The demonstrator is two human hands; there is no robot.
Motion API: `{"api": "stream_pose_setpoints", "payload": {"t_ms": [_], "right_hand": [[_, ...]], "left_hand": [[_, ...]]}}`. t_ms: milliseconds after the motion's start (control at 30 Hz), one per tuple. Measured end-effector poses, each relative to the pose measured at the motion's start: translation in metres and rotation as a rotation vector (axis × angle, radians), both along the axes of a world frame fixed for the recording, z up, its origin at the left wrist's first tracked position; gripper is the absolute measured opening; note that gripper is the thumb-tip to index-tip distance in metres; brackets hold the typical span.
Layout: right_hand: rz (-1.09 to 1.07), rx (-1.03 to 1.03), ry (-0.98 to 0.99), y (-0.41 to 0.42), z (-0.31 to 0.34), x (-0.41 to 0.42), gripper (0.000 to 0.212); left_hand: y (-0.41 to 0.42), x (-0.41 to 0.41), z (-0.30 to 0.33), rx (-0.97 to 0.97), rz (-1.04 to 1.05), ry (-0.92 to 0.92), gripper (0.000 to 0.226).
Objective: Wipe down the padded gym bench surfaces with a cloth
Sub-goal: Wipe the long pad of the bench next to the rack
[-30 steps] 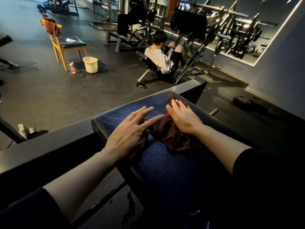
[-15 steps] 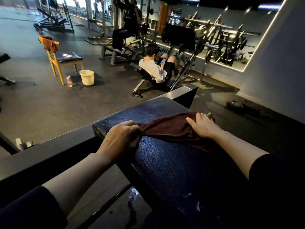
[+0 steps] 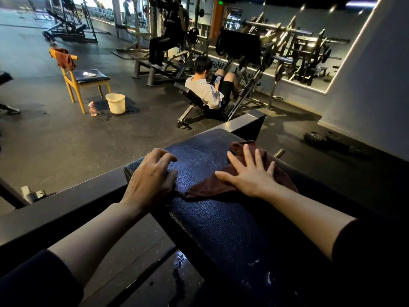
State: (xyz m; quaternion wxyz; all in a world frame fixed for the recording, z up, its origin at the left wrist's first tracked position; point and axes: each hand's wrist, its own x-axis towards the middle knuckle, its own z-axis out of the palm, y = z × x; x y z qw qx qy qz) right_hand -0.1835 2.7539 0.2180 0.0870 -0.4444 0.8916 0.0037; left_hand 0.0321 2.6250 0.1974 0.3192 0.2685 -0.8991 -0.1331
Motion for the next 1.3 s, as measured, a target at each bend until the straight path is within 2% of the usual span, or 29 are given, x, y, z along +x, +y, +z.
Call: {"api": "stream_pose_setpoints", "payload": {"t_ms": [100,167,233,333,400,500,667,733,867,933,1133,1300], "right_hand": [[-0.102,0.007,-0.03,-0.035,0.003,-0.018,0.091],[-0.059,-0.009,-0.012,-0.06,0.001,-0.009,0.091],[0.083,-0.015,0.037,-0.069,-0.002,0.014,0.09],[0.354,-0.056,0.08,-0.04,-0.006,0.044,0.085],[0.425,-0.064,0.063,-0.02,-0.006,0.046,0.087],[0.331,-0.045,0.039,-0.033,-0.001,0.02,0.088],[0.067,-0.015,0.006,-0.102,0.001,-0.012,0.093],[0.097,-0.023,0.009,-0.117,-0.002,0.001,0.093],[0.455,-0.077,0.086,-0.088,-0.007,0.042,0.075],[0.545,-0.108,0.082,-0.074,-0.006,0.043,0.074],[0.27,-0.044,0.022,-0.127,0.001,0.015,0.093],[0.583,-0.063,0.033,-0.168,-0.006,0.092,0.074]], "left_hand": [[-0.003,0.004,-0.003,0.019,0.026,-0.004,0.038],[-0.004,0.007,-0.008,0.03,0.034,-0.005,0.041],[-0.005,0.009,-0.013,0.037,0.042,0.004,0.05],[-0.01,0.009,-0.018,0.064,0.06,0.006,0.058],[-0.014,0.007,-0.023,0.024,0.076,-0.051,0.062],[-0.015,0.004,-0.027,-0.03,0.11,-0.149,0.066],[-0.014,0.004,-0.026,-0.022,0.119,-0.169,0.068],[-0.014,0.005,-0.026,-0.017,0.12,-0.156,0.067],[-0.014,0.006,-0.028,-0.003,0.107,-0.111,0.066],[-0.013,0.007,-0.029,0.016,0.101,-0.068,0.067],[-0.009,0.041,-0.039,0.119,0.068,0.199,0.057],[-0.014,0.069,-0.045,0.297,0.186,0.281,0.06]]}}
